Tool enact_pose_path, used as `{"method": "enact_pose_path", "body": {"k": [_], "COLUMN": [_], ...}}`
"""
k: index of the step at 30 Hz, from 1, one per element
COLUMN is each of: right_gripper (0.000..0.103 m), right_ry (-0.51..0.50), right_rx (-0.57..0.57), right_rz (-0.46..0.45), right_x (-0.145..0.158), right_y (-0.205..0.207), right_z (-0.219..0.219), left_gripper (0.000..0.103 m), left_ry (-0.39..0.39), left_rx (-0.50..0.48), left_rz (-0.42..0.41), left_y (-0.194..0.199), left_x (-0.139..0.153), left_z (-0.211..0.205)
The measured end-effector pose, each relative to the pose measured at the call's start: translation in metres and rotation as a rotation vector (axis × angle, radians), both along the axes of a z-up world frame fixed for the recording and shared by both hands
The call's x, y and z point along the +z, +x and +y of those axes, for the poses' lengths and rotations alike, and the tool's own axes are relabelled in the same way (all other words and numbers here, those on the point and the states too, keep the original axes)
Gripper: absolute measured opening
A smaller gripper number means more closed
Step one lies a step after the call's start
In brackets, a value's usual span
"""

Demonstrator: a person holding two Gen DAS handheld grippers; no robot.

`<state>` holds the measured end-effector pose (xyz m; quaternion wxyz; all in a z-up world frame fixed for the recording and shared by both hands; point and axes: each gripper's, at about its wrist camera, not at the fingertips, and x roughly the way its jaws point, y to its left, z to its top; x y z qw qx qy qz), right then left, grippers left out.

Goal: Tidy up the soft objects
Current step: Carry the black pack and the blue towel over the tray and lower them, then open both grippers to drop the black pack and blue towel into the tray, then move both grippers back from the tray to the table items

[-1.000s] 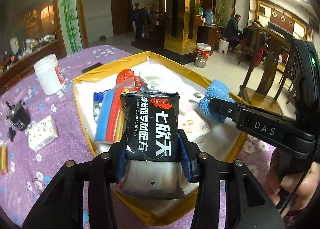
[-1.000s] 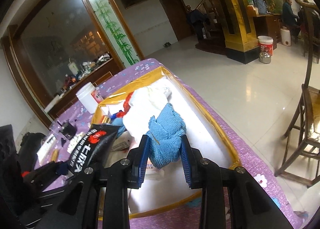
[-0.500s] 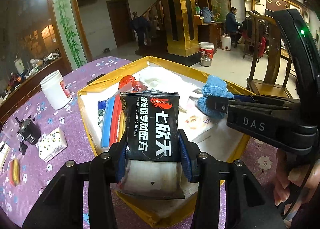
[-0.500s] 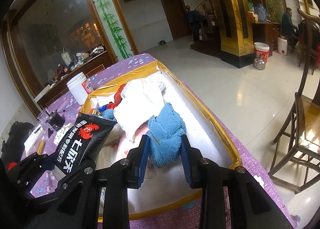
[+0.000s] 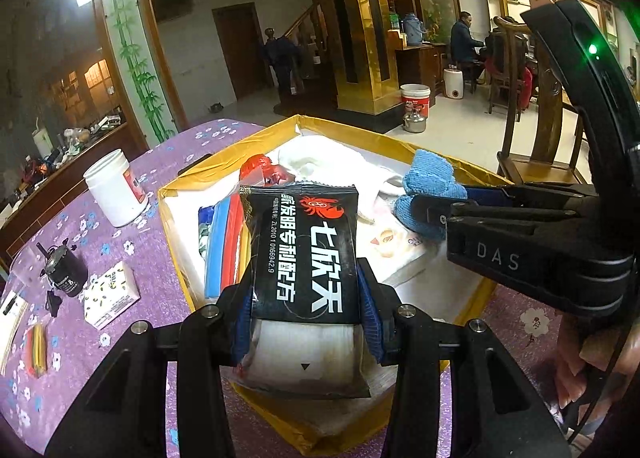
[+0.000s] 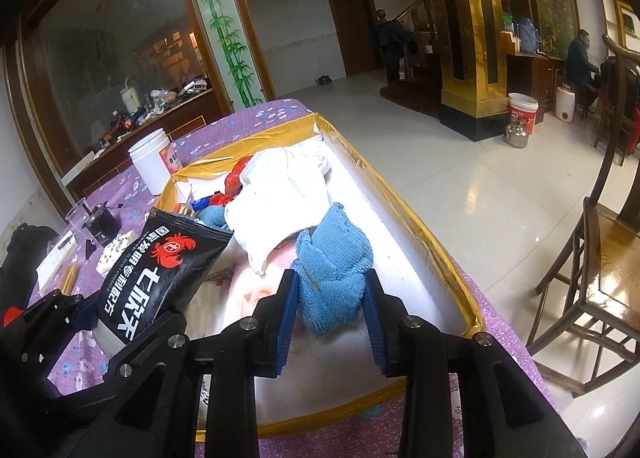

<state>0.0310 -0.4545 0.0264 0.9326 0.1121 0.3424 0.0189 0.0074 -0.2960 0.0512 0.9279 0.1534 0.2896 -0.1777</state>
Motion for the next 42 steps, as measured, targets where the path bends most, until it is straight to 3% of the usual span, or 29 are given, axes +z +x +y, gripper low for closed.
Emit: {"method": "enact_pose_path", "body": {"k": [20, 24, 31, 34, 37, 42], "right_gripper": [0.042, 0.05, 0.051, 0.051, 0.053, 0.057], "right_ry": [-0.003, 0.008, 0.03, 0.048, 0.065, 0.06], "right_rx": [-0.009, -0.019, -0.029, -0.04, -0.043, -0.002], "right_rz": [-0.009, -0.029, -0.087, -0.117, -0.152, -0.18], "right_x": [0.002, 0.007, 0.022, 0.03, 0.041, 0.056], "right_y": [-0.002, -0.007, -0.016, -0.021, -0.028, -0.031], "right_z": [-0.001, -0.004, -0.008, -0.009, -0.008, 0.009], "left_gripper": [0.047, 0.052, 0.053, 0.055, 0.067, 0.067], "left_ry": [0.009, 0.003, -0.019, -0.046, -0.06, -0.1], "left_rx": [-0.01, -0.012, -0.015, -0.019, -0.001, 0.061], "left_rz": [-0.046, -0.069, -0.073, -0.074, -0.074, -0.054], "left_y": [-0.007, -0.012, -0.018, -0.023, -0.027, -0.026], "left_x": [0.004, 0.009, 0.022, 0.032, 0.04, 0.05], "left_z": [-0.002, -0.002, 0.004, 0.013, 0.027, 0.06]}}
